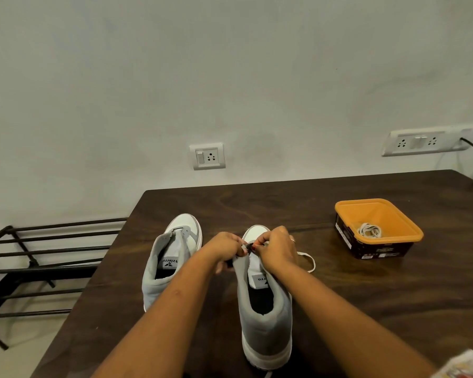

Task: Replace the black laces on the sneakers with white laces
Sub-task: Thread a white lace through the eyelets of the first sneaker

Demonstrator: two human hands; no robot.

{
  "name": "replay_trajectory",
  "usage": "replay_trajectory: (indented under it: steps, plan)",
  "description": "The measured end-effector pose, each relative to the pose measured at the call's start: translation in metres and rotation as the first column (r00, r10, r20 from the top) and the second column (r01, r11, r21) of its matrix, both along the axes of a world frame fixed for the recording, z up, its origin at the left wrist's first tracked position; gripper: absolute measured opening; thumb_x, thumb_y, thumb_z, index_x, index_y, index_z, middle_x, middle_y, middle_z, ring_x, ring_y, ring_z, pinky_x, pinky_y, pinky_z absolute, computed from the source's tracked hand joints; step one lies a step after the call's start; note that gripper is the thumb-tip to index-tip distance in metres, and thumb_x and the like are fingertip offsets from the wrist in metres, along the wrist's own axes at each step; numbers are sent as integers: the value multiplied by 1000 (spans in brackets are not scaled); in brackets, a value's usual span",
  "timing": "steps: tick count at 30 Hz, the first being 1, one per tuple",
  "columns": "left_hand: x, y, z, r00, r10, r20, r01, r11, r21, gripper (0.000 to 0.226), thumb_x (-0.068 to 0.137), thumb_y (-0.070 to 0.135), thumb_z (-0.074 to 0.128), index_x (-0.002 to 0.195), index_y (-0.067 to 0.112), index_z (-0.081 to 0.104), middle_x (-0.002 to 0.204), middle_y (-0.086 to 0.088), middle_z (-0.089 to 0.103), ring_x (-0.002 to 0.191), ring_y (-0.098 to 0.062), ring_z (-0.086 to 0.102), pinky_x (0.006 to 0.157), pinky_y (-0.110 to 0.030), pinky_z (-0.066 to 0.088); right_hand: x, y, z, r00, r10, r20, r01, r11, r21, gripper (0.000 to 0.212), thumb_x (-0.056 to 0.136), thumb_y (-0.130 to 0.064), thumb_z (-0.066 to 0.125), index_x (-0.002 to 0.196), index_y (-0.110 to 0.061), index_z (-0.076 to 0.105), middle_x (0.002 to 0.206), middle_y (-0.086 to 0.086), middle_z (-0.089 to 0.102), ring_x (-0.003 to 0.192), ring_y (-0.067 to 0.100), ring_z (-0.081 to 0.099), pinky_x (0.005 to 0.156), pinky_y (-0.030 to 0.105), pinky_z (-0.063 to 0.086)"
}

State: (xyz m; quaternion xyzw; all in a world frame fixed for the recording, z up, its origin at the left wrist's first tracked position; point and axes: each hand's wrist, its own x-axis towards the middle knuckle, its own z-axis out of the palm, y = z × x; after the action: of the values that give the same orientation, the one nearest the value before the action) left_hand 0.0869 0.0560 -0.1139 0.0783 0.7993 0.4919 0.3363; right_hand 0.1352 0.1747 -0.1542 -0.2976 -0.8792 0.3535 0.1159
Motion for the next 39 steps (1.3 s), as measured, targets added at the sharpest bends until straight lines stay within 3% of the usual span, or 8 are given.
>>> replay_trajectory:
  steps: [3, 11, 23, 27, 29, 32, 35, 39]
  plan:
    - [0, -1, 0, 1000, -5, 4, 5, 1000, 11, 22, 90, -5, 48, 80, 9, 61, 82, -13, 58, 70, -18, 54, 64, -31, 51, 2, 3, 0, 1000, 25, 3, -25, 1000, 8, 9, 86, -21, 70, 78, -20, 69, 115, -1, 42, 111, 22, 41, 77, 27, 38]
    - [2, -1, 1, 1000, -11, -2, 11, 1000, 8, 24, 92, -4, 46, 78, 10, 61, 77, -8, 57, 67, -14, 51, 56, -26, 49, -9, 8, -12, 1000, 5, 12, -3, 995, -102, 20, 83, -27, 74, 65, -24, 67, 114, 2, 58, 115, 24, 48, 81, 27, 26]
    - [2, -7, 2, 996, -1, 87, -3, 999, 41, 20, 98, 14, 45, 91, 10, 63, 85, -8, 63, 79, -18, 58, 77, -32, 55, -15, 9, -25, 1000, -8, -19, 6, 994, -113, 34, 77, -30, 78, 50, -21, 60, 94, 4, 66, 99, 26, 58, 70, 32, 37]
    - [3, -3, -8, 992, 48, -117, -50, 999, -13, 18, 92, 5, 51, 92, 8, 69, 79, -11, 63, 58, -16, 54, 42, -20, 44, -15, 9, -23, 1000, 15, 3, -15, 992, -128, 35, 79, -29, 76, 49, -23, 60, 97, 5, 66, 101, 27, 59, 80, 36, 43]
    - [1, 3, -18, 969, 89, -232, -105, 993, -55, 15, 85, 8, 61, 82, 17, 71, 87, -11, 68, 65, -20, 61, 50, -27, 53, -14, 9, -22, 1000, 21, 14, -19, 991, -133, 37, 80, -30, 74, 48, -23, 58, 101, 7, 66, 104, 28, 58, 86, 37, 41]
    - [3, 9, -21, 914, 45, -403, -109, 985, -136, 14, 81, 20, 69, 92, 23, 75, 98, -3, 71, 87, -22, 67, 73, -36, 60, -12, 6, -18, 999, 17, 28, -13, 992, -128, 38, 81, -31, 71, 45, -25, 62, 101, 7, 66, 107, 30, 55, 88, 37, 41]
    - [3, 13, -22, 859, -6, -513, -106, 976, -190, 14, 81, 21, 69, 93, 20, 76, 98, -4, 72, 89, -22, 67, 79, -35, 58, -9, 4, -13, 999, 18, 39, -13, 993, -118, 50, 82, -32, 68, 41, -56, 53, 92, 5, 57, 103, 30, 55, 88, 37, 43]
    - [1, 15, -27, 839, 17, -544, -147, 970, -196, 8, 81, 17, 67, 81, 20, 74, 92, -7, 72, 86, -25, 67, 79, -37, 57, -6, 4, -9, 997, -3, 80, 12, 994, -109, 39, 86, -29, 64, 49, -21, 56, 108, 7, 62, 111, 29, 48, 93, 38, 43]
